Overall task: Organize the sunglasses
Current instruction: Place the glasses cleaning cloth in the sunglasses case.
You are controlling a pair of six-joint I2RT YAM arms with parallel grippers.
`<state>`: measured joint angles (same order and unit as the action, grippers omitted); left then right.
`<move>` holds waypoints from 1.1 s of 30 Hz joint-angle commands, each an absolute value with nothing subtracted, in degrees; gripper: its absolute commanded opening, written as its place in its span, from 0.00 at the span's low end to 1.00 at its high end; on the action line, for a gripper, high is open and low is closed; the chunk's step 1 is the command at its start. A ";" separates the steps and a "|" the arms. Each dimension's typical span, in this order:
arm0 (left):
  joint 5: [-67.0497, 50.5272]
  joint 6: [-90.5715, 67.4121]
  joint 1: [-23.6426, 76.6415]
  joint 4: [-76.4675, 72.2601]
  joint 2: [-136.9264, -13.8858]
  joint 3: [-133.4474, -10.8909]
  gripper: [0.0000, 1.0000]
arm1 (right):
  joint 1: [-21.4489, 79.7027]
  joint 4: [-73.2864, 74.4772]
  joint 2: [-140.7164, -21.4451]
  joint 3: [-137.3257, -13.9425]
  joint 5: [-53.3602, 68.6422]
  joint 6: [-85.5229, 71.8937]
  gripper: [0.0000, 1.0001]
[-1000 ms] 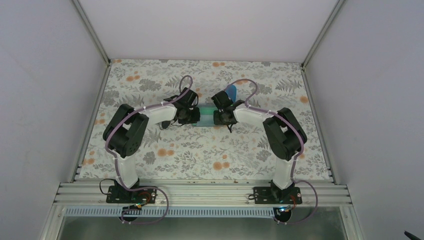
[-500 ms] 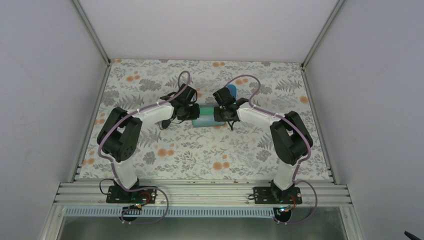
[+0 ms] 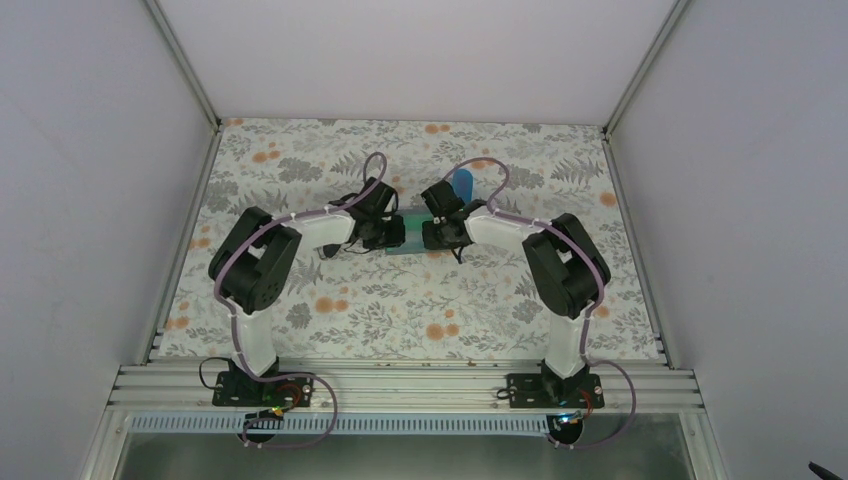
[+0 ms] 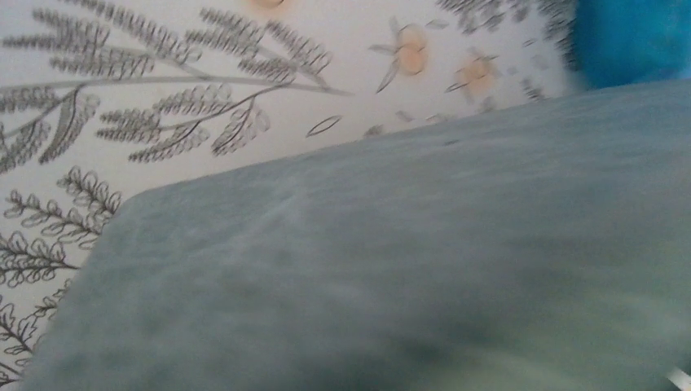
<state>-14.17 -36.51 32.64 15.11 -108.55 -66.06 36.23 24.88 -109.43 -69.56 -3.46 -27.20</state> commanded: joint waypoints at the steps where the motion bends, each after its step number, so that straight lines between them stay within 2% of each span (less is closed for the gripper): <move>1: -12.52 -37.88 32.78 14.72 -110.31 -64.91 0.10 | 35.77 24.11 -110.77 -70.45 -6.61 -27.27 0.21; 7: -8.18 -37.67 32.93 17.25 -110.23 -64.41 0.12 | 35.77 24.43 -111.17 -69.96 -9.41 -27.48 0.47; 10: -7.89 -37.71 32.96 17.29 -109.75 -63.99 0.12 | 35.82 24.20 -111.09 -69.83 -9.86 -27.44 0.55; 16: -9.51 -37.51 32.92 16.42 -106.63 -64.39 0.17 | 35.77 23.51 -107.47 -70.19 -6.08 -26.90 0.56; 20: -9.70 -37.55 32.68 16.17 -101.66 -64.57 0.25 | 35.77 22.50 -101.46 -68.89 -4.62 -26.89 0.58; 28: 1.37 -40.63 29.23 18.89 -88.95 -57.47 0.38 | 35.47 21.28 -89.52 -62.16 -6.38 -28.53 0.62; 31: 5.40 -41.59 26.03 20.39 -83.81 -52.96 0.47 | 35.25 21.34 -87.30 -59.79 -6.17 -28.77 0.63; 33: 8.20 -40.66 22.76 22.70 -81.34 -51.41 0.59 | 35.16 21.64 -86.94 -58.88 -5.64 -28.90 0.63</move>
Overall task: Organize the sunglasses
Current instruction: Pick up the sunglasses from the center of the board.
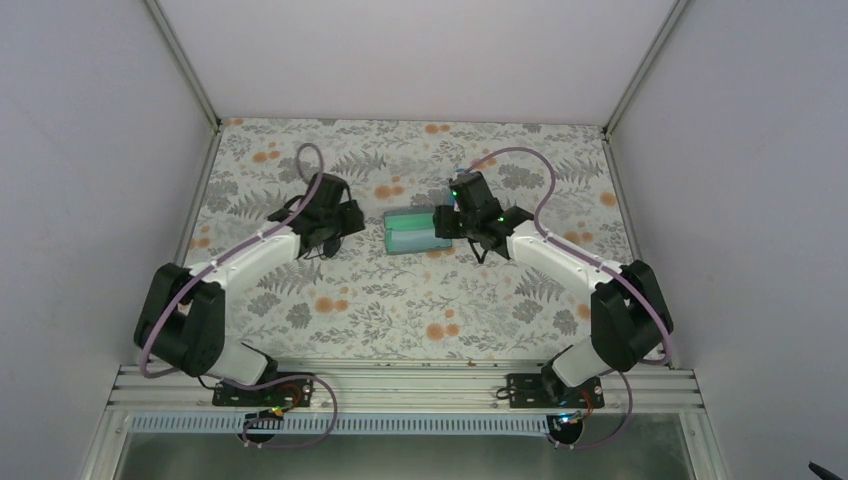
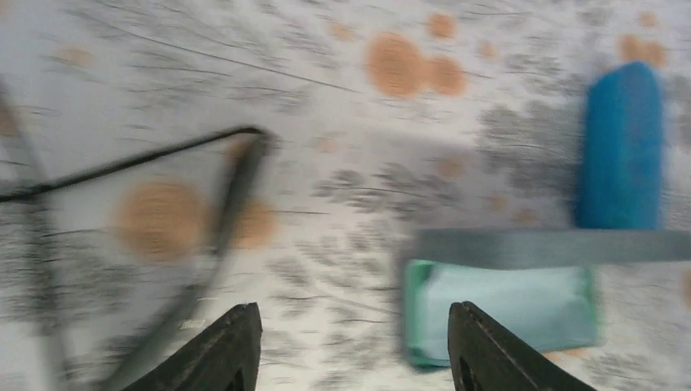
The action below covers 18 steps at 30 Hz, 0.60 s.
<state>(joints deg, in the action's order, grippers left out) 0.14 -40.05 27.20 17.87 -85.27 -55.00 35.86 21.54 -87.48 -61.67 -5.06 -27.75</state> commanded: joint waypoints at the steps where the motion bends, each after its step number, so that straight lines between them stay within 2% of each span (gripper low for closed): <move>1: 9.15 -40.44 20.32 24.23 -80.66 -50.85 0.63 | 35.16 21.77 -86.93 -58.60 -5.19 -28.91 0.63; 7: 3.70 -38.48 10.82 22.85 -78.41 -45.37 0.64 | 35.16 21.15 -87.51 -57.87 -3.80 -29.43 0.62; 13: -2.18 -38.50 9.77 19.20 -84.62 -44.21 0.47 | 35.16 21.40 -87.85 -58.58 -3.06 -29.69 0.61; 18: -2.02 -38.54 9.66 18.28 -89.43 -45.07 0.35 | 35.16 21.79 -87.37 -58.36 -3.59 -29.66 0.61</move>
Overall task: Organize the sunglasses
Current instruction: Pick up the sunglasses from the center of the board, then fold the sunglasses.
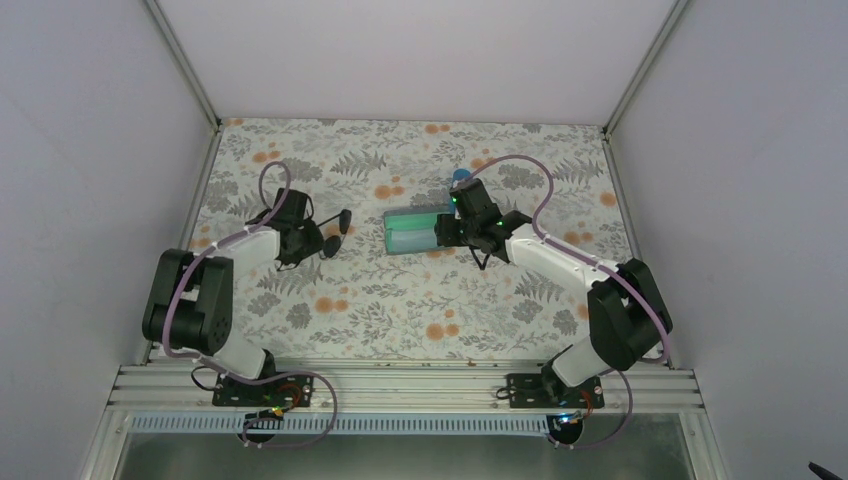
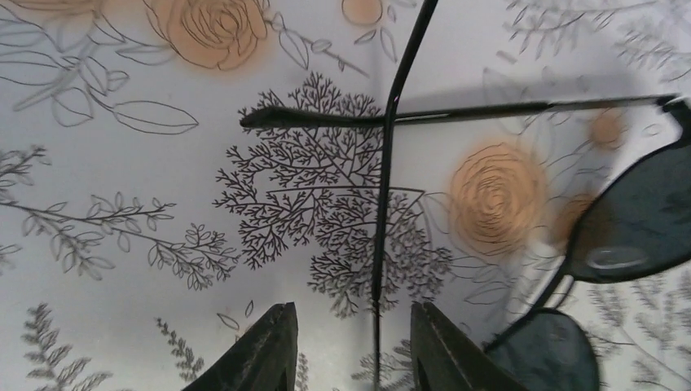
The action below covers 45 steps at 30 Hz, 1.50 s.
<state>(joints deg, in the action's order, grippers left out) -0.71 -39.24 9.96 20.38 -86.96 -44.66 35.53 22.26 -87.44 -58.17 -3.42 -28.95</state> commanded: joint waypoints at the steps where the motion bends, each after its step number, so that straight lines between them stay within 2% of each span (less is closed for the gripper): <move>1: -1.78 -38.38 9.59 18.16 -89.87 -45.39 0.34 | 35.16 21.87 -87.29 -58.36 -3.66 -29.66 0.61; 6: -3.03 -37.30 9.59 17.38 -92.62 -47.36 0.26 | 35.16 21.60 -87.36 -58.18 -3.59 -29.77 0.60; 17: -1.95 -35.34 9.73 18.30 -95.08 -49.00 0.03 | 35.16 21.94 -87.34 -58.36 -4.19 -29.60 0.60; 27: 6.29 -31.74 17.68 15.17 -81.99 -52.46 0.02 | 34.90 18.60 -82.09 -57.66 -0.28 -30.06 0.59; 33: 8.12 -24.04 22.83 5.37 -71.54 -52.03 0.02 | 33.75 16.22 -76.69 -58.29 5.74 -30.09 0.61; 38: 3.01 -13.34 25.27 -6.22 -64.83 -50.93 0.02 | 31.57 13.38 -71.56 -58.43 14.42 -31.68 0.67; 40: 0.34 -9.89 25.48 -10.61 -62.63 -50.56 0.02 | 29.72 11.69 -70.35 -58.76 21.31 -32.78 0.70; 45: -5.77 0.53 25.58 -29.28 -56.75 -44.75 0.02 | 27.74 9.37 -70.52 -61.92 36.47 -35.61 0.70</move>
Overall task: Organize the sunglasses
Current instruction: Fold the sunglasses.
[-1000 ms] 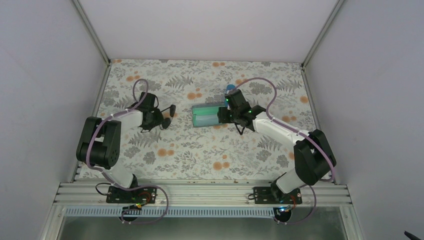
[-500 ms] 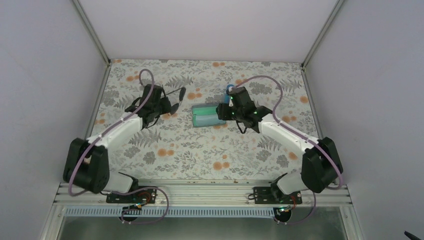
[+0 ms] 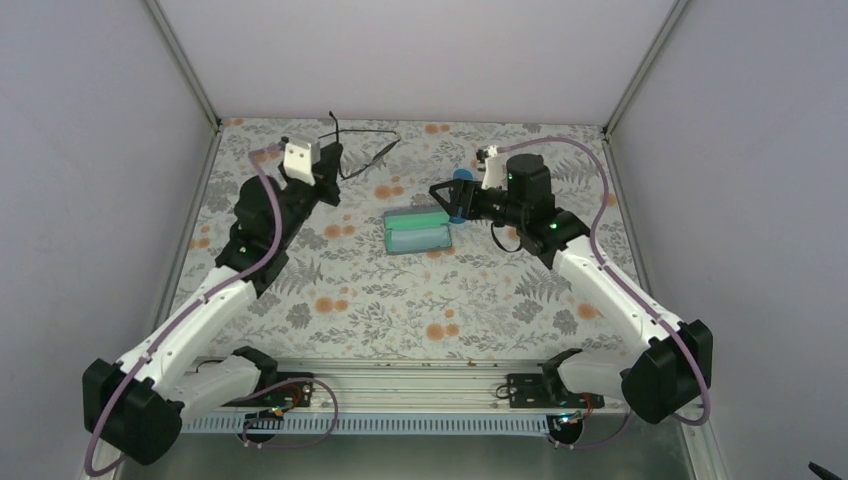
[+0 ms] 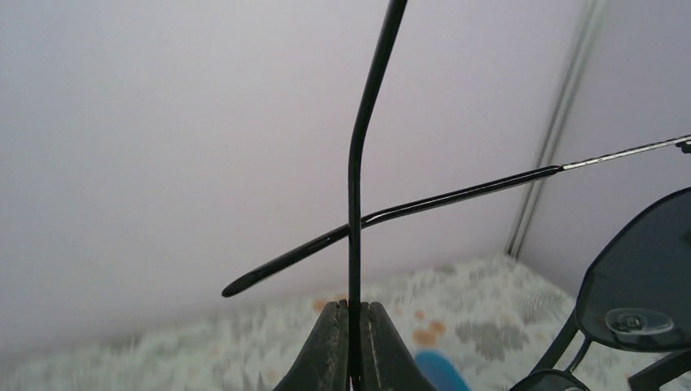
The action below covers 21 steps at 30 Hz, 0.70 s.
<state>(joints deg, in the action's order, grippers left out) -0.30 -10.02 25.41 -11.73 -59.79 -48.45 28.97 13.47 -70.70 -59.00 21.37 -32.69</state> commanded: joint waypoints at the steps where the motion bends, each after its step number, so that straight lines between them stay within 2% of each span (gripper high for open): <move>1: -7.29 2.88 25.58 -33.14 -56.33 -44.02 0.02 | 27.64 8.40 -70.63 -62.19 39.31 -36.00 0.68; 5: -14.96 10.64 25.58 -35.04 -57.10 -45.68 0.02 | 27.50 0.62 -70.84 -61.44 48.37 -40.09 0.61; 12: -31.10 26.20 25.55 -46.72 -56.15 -40.37 0.02 | 27.46 -7.38 -72.36 -60.27 55.99 -46.14 0.74; 21: -41.03 31.95 25.57 -51.67 -55.90 -39.11 0.02 | 27.65 -9.58 -73.41 -59.19 60.82 -48.25 0.76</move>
<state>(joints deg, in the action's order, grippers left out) -32.80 26.83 25.52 -45.43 -56.60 -39.09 27.66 -6.28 -72.47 -60.05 55.83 -46.13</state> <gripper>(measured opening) 0.026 0.762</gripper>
